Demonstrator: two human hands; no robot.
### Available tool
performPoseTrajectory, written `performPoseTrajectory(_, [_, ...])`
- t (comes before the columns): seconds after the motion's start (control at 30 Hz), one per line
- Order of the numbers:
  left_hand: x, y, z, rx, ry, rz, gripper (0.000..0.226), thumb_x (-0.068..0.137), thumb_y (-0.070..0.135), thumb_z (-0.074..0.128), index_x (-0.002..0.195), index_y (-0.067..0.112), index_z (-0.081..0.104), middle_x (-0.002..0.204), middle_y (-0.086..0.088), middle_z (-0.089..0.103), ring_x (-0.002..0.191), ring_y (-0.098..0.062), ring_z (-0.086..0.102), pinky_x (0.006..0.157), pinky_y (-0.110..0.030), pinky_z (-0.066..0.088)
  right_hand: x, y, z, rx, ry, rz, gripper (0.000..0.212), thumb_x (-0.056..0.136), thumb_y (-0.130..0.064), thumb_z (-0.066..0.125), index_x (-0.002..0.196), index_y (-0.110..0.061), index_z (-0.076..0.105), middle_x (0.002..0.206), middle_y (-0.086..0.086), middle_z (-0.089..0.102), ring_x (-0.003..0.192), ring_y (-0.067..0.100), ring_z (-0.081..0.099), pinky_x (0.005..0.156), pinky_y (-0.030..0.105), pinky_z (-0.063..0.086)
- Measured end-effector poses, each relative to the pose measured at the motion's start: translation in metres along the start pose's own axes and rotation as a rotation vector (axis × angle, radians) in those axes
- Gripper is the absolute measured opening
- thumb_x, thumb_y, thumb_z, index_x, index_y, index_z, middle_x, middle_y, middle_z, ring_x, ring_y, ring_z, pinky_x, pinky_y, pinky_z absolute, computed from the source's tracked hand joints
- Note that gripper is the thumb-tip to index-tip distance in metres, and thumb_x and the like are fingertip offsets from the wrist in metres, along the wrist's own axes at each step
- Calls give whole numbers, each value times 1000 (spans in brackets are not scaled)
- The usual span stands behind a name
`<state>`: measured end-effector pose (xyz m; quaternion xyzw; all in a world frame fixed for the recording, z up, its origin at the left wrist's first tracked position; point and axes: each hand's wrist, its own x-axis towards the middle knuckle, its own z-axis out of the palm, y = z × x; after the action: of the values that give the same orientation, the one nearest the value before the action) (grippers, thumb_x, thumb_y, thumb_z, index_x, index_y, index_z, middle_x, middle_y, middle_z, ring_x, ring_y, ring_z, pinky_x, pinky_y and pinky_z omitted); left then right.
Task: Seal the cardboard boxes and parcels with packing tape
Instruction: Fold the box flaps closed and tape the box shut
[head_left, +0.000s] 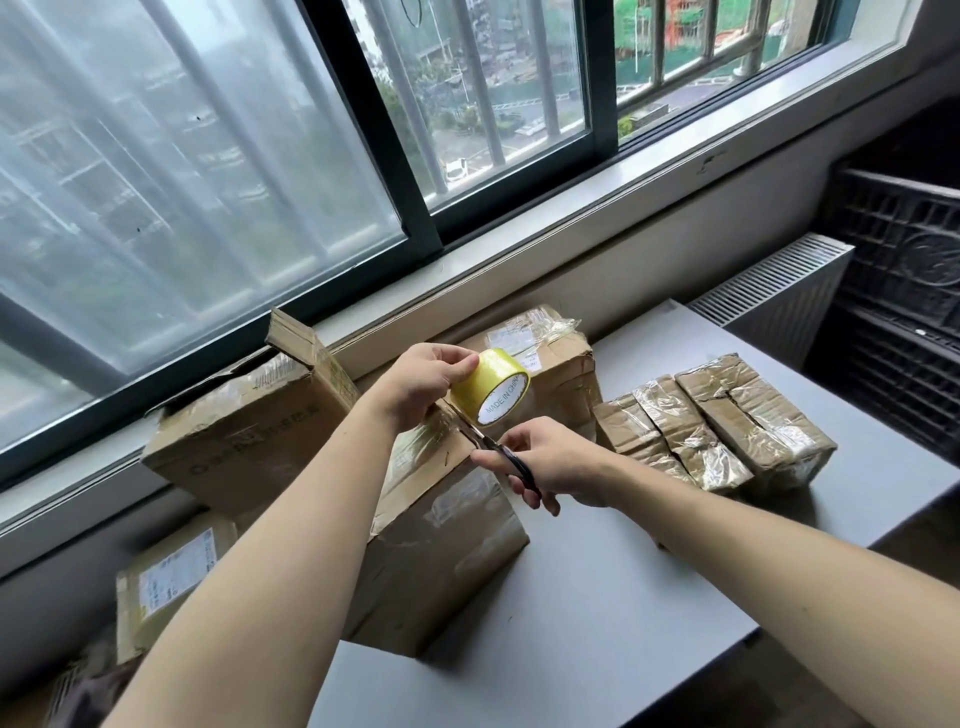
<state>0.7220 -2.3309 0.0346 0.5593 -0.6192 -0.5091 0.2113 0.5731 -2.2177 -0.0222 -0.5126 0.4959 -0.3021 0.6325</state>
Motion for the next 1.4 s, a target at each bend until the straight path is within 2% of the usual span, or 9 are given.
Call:
performPoseTrajectory(0.2, [1,-3,2,-44,55,2,17,98,17,61,105,6,72,71,-1,57,50,-7,37,46,-18,32,-2,3,-1,-35,20,-43,34,93,-35,71,88,-2,63,57,3,52,42,13,49,31,22,33])
performPoseTrajectory(0.37, [3,-2,10,-77,63,33,13,97,20,62,102,13,72,85,-2,60,65,-9,39,57,-24,29,1,13,7,-1,61,-34,43,87,-31,78,100,7,62,58,7,55,41,19,53,33,23,39])
performPoseTrajectory(0.53, [3,-2,16,-79,139,59,14,99,15,59,106,8,69,81,2,62,66,-6,48,54,-13,37,1,26,-6,90,126,98,28,91,-25,74,101,-3,60,65,11,56,46,19,51,41,25,49])
performPoseTrajectory(0.67, [7,-6,20,-12,170,84,12,99,17,60,100,12,70,91,-1,64,82,-12,52,73,-23,41,-2,49,-25,74,98,208,28,96,-26,67,112,-4,61,78,12,53,56,17,49,54,23,54])
performPoseTrajectory(0.83, [12,-5,33,50,195,109,15,100,20,58,106,10,68,88,4,62,75,-7,50,68,-23,41,-3,62,-38,59,110,102,13,102,-14,57,107,-4,62,84,12,56,59,13,54,50,20,48])
performPoseTrajectory(0.97, [12,-2,46,135,127,145,8,96,10,61,102,12,65,89,2,63,82,-12,55,73,-21,46,-4,69,-52,-277,339,111,15,97,-9,55,99,-1,68,75,12,63,55,23,67,38,27,47])
performPoseTrajectory(1.07, [10,2,65,377,40,208,18,87,1,61,101,11,66,92,-2,67,83,-15,60,76,-24,49,-10,75,-73,-633,484,145,12,92,-13,54,89,-13,66,88,13,67,83,33,69,61,33,52])
performPoseTrajectory(1.17, [8,2,88,511,-6,238,20,85,4,61,99,18,65,100,-2,70,93,-16,65,88,-31,53,-17,83,-91,-749,558,177,20,90,-5,51,101,-14,64,102,15,65,99,36,64,77,38,51])
performPoseTrajectory(1.4, [16,-2,142,620,-66,285,19,85,9,62,101,18,65,106,-3,71,98,-19,65,93,-38,52,-25,114,-123,-808,628,214,20,92,2,37,98,-9,53,98,10,55,90,35,58,73,41,45])
